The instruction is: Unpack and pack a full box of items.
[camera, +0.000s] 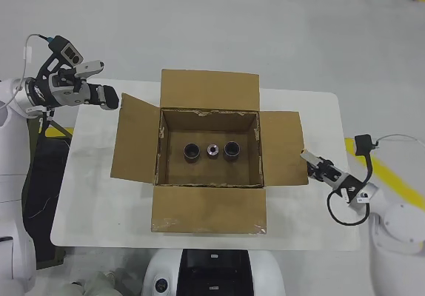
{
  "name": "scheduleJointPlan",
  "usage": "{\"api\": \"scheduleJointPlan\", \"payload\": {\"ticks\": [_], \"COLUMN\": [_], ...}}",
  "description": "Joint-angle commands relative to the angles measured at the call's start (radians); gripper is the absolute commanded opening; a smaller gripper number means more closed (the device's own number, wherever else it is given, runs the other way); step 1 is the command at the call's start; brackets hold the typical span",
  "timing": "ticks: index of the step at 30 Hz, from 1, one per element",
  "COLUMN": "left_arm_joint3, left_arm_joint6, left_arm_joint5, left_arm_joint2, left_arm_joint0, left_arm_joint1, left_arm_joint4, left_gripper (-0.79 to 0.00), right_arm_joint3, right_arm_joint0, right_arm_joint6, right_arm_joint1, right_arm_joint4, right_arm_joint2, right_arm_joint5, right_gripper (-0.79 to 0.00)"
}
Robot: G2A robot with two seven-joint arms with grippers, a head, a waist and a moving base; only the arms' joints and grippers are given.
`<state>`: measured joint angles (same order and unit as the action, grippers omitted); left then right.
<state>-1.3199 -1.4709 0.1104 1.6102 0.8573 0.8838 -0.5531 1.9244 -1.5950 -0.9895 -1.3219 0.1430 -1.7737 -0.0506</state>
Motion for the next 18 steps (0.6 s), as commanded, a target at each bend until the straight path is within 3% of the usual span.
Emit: {"api": "scheduleJointPlan", "payload": {"ticks": [1,18], "left_arm_joint3": [0.000,0.000], "left_arm_joint6": [0.000,0.000], "left_arm_joint5": [0.000,0.000], "left_arm_joint2": [0.000,0.000], "left_arm_joint0": [0.000,0.000], "left_arm_joint1": [0.000,0.000], "left_arm_joint4": [0.000,0.000], "left_gripper": [0.000,0.000], "right_arm_joint3": [0.000,-0.039], "right_arm_joint0": [0.004,0.013], "right_arm_joint6": [0.000,-0.026], "right_arm_joint1": [0.003,0.028], "right_arm_joint4": [0.002,-0.116], "right_arm_joint2": [0.012,0.032], "right_arm_joint5": [-0.002,-0.018], "right_gripper": [0.000,0.000]}}
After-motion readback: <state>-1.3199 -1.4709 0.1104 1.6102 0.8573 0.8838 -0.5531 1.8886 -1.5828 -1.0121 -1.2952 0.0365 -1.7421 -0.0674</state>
